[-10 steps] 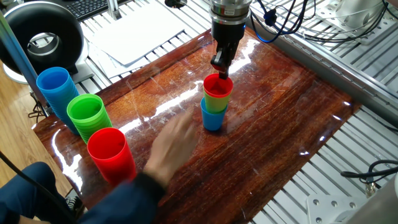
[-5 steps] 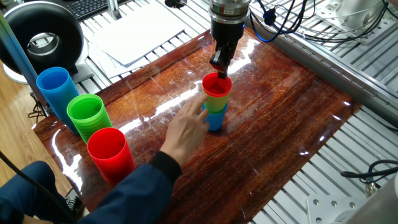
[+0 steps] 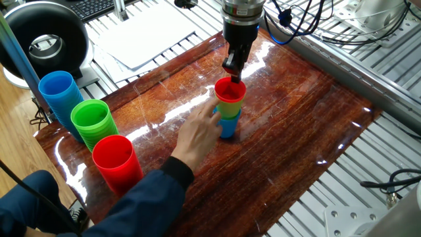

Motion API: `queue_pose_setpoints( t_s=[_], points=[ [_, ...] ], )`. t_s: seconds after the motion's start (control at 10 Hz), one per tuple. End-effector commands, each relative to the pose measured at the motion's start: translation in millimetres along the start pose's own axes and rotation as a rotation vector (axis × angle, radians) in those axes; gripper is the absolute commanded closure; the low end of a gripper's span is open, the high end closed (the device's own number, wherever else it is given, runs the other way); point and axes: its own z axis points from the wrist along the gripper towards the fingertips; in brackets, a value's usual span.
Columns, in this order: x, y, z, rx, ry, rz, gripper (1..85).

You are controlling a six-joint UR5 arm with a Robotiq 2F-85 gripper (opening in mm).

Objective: Pick up the cup

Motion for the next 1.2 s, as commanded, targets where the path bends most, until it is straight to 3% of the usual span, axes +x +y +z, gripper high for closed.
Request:
queue_pose_setpoints(
  t_s=[0.0, 0.6, 1.1],
  points=[
    [-0.9, 3.0, -1.4, -0.012, -0.003, 0.006, 84.3],
    [-1.8, 5.5, -2.5, -0.019, -0.004, 0.010, 84.3],
    [10.8, 9.2, -27.6, -0.024, 0.034, 0.017, 84.3]
  ],
)
